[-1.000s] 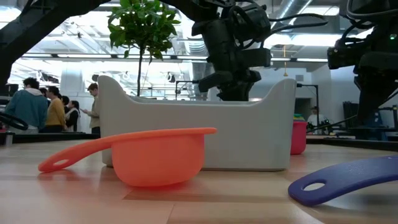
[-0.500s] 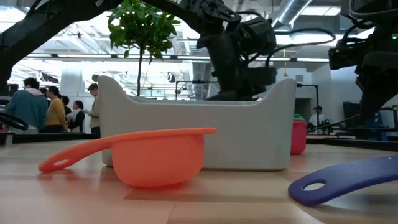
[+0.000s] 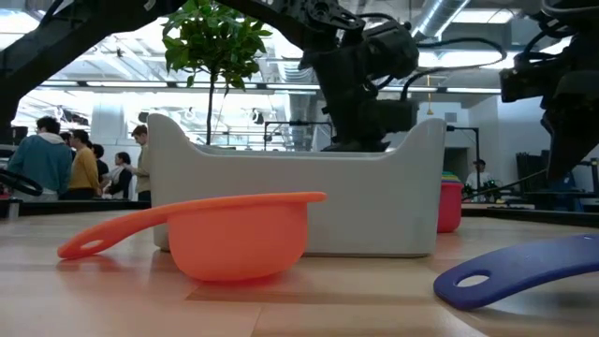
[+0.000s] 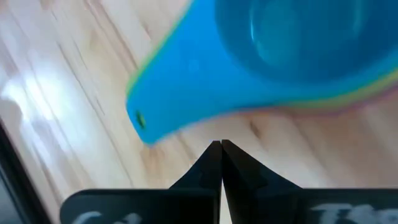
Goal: Nest measuring cups in basket
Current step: Stack the light blue measuring cup on top of the light green measuring cup, then stack the orange measuring cup on top of the light blue measuring cup
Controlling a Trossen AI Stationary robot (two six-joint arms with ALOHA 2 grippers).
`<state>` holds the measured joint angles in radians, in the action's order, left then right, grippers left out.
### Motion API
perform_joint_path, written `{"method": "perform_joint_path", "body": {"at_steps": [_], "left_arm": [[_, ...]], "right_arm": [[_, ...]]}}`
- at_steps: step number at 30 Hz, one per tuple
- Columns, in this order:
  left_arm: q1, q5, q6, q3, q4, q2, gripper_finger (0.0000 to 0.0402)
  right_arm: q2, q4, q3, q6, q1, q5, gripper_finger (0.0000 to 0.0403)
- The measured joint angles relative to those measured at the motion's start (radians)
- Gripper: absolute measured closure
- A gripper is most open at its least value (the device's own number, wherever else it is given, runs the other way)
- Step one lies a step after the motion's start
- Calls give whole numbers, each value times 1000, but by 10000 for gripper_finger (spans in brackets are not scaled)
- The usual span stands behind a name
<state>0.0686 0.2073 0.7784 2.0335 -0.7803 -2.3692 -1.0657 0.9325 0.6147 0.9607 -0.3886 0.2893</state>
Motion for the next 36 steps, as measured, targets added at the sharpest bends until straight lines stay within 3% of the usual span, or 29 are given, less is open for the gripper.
{"method": "perform_joint_path", "body": {"at_steps": [4, 8, 12, 14, 17, 20, 26, 36], "left_arm": [[-18, 184, -9, 46, -134, 2, 401], [-45, 313, -145, 189, -461, 9, 401], [-66, 298, -404, 294, -813, 11, 401], [-77, 287, -466, 287, -770, 37, 401], [-102, 188, -481, 282, -788, 98, 401], [-130, 174, -554, 252, -791, 169, 401], [-180, 208, -682, 45, -790, 433, 401], [-390, 151, -1224, -575, -778, 980, 401]], "right_arm": [[0, 1, 0, 0, -12, 0, 376], [0, 1, 0, 1, -27, -3, 370], [0, 0, 0, 0, -59, -1, 374], [0, -5, 0, -21, -78, 11, 378], [0, -31, 0, -28, -113, 54, 386], [9, -30, 20, -4, -170, 60, 388], [23, -27, 71, 73, -316, 143, 377], [23, -99, 123, 139, -596, 156, 385]]}}
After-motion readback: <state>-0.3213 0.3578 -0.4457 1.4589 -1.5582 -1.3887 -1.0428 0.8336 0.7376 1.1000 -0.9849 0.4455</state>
